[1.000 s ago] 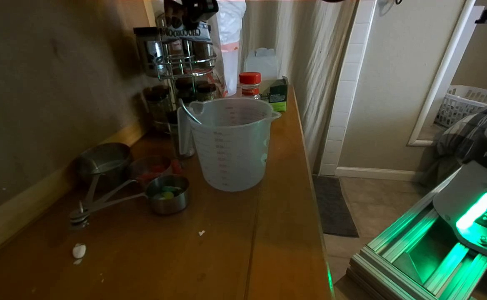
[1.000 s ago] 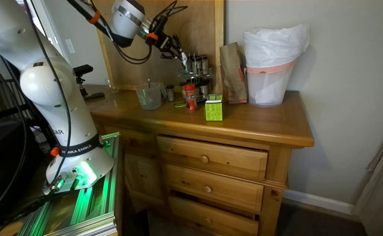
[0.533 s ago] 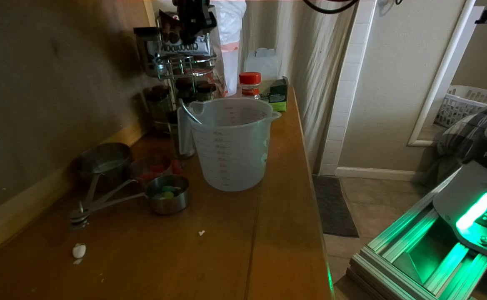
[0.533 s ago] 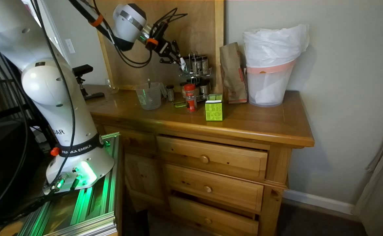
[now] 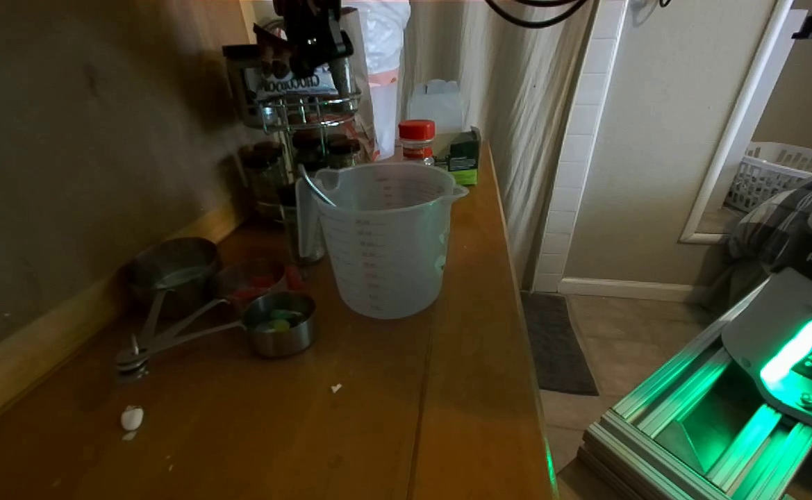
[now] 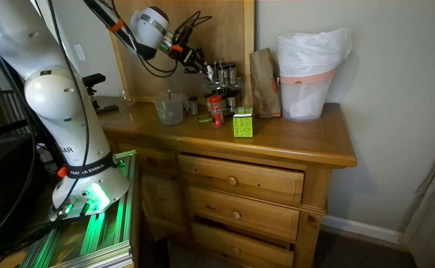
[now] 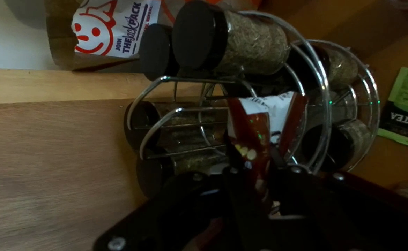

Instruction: Pick up the brown packet and put it on the top shelf of the circular spice rack

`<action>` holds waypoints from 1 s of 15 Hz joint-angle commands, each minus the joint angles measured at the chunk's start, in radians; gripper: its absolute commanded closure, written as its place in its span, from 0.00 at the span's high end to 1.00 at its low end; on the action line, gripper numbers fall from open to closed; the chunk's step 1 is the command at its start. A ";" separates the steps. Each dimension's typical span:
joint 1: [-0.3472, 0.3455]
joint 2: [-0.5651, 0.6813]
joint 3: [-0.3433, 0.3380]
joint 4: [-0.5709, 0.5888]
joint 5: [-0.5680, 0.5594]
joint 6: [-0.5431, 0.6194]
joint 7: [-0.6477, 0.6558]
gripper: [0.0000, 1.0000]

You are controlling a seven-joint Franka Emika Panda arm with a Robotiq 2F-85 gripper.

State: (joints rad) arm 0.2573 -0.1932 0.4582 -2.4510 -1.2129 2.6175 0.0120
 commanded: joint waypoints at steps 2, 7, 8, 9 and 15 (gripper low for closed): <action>0.031 0.078 -0.049 0.039 -0.028 -0.003 0.009 0.05; 0.043 0.114 -0.071 0.053 -0.008 0.003 -0.003 0.05; 0.047 0.113 -0.072 0.054 -0.003 0.003 -0.004 0.45; 0.053 0.103 -0.073 0.052 0.010 0.002 -0.013 0.46; 0.082 -0.008 -0.075 0.023 0.097 0.002 -0.043 0.88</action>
State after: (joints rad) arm 0.3100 -0.1318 0.4008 -2.4101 -1.1765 2.6175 0.0047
